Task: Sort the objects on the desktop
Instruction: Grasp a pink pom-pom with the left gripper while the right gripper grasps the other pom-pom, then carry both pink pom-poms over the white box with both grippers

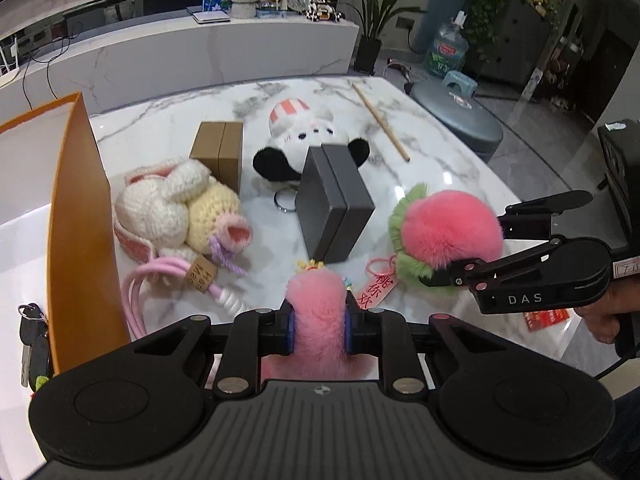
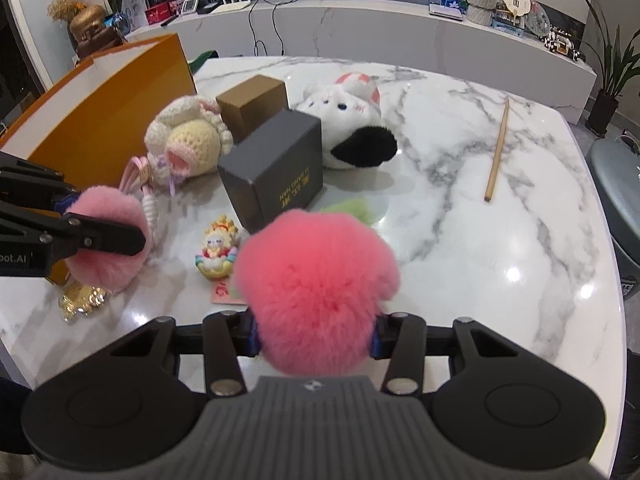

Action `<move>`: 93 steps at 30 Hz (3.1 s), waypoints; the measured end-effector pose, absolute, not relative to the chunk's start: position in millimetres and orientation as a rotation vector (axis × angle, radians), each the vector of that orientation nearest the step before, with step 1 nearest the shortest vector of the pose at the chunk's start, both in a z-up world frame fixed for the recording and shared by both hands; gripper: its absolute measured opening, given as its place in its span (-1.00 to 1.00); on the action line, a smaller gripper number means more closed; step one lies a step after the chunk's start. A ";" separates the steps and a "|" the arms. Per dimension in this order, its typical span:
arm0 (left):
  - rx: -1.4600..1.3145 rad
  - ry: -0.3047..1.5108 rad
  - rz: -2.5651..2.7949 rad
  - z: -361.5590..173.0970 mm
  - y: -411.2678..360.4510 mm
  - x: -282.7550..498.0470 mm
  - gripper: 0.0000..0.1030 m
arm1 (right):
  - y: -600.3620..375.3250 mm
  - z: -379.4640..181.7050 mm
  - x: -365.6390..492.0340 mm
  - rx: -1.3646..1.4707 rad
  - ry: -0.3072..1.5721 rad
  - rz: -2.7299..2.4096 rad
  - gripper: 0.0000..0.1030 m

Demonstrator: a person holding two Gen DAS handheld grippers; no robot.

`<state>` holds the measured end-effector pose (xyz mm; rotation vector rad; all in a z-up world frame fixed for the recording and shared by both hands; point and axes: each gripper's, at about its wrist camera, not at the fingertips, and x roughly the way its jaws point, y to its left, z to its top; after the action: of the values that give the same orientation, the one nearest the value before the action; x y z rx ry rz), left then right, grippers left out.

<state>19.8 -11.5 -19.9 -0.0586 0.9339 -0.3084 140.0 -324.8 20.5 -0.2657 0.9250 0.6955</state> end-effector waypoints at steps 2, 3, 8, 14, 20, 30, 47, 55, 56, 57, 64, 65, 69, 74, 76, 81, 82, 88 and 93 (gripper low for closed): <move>-0.068 0.925 -0.310 -15.7 -10.8 20.8 -0.54 | -326.3 28.2 139.8 -0.253 0.911 0.695 -0.07; -0.073 0.920 -0.311 -13.3 -10.5 20.8 -0.54 | -327.0 32.2 139.6 -0.246 0.904 0.696 -0.07; -0.107 0.884 -0.311 1.0 -6.5 21.1 -0.54 | -330.0 58.4 137.5 -0.190 0.850 0.704 -0.07; -0.144 0.833 -0.300 19.2 1.8 20.6 -0.54 | -325.2 79.1 134.5 -0.155 0.806 0.718 -0.07; -0.168 0.789 -0.287 33.9 13.0 16.6 -0.54 | -312.2 93.8 128.7 -0.146 0.769 0.739 -0.07; -0.217 0.707 -0.244 62.7 46.8 7.3 -0.54 | -278.2 113.8 118.6 -0.144 0.715 0.785 -0.07; -0.270 0.619 -0.118 94.8 121.2 -21.0 -0.54 | -200.6 163.9 70.0 -0.130 0.552 0.953 -0.07; -0.292 0.610 -0.050 95.5 157.1 -37.0 -0.54 | -155.9 160.0 46.9 -0.169 0.553 1.036 -0.07; -0.291 0.611 -0.045 95.3 160.4 -39.0 -0.54 | -150.9 159.3 44.2 -0.172 0.554 1.046 -0.07; -0.292 0.612 -0.041 95.2 163.1 -40.6 -0.54 | -146.9 158.8 42.1 -0.176 0.555 1.053 -0.07; -0.279 0.723 -0.003 69.3 183.9 -38.8 -0.54 | -115.1 144.1 28.0 -0.252 0.600 1.106 -0.07; -0.278 0.746 0.003 61.7 188.5 -39.1 -0.54 | -109.2 139.3 25.9 -0.279 0.616 1.113 -0.07; -0.264 0.819 0.017 43.5 192.9 -35.2 -0.54 | -90.5 123.8 23.5 -0.363 0.659 1.116 -0.07; -0.230 0.867 0.037 34.0 190.3 -30.5 -0.54 | -80.6 107.9 30.3 -0.415 0.697 1.111 -0.07; -0.217 0.888 0.046 30.4 190.2 -27.1 -0.54 | -75.4 102.7 31.6 -0.431 0.712 1.109 -0.07; -0.196 0.932 0.065 18.6 193.6 -21.7 -0.54 | -63.5 92.1 29.1 -0.473 0.739 1.112 -0.07; -0.194 0.939 0.067 17.1 194.2 -20.5 -0.54 | -60.9 89.9 28.5 -0.483 0.741 1.111 -0.07; -0.174 0.990 0.085 6.6 199.3 -13.8 -0.54 | -46.2 78.8 26.0 -0.532 0.775 1.120 -0.07; -0.159 1.023 0.085 -0.4 199.8 -10.5 -0.54 | -39.6 72.0 29.3 -0.551 0.813 1.114 -0.07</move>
<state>-10.5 199.8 -0.4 -0.1589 1.0234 0.0851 29.3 -39.6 72.0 -0.5509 0.8130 1.1142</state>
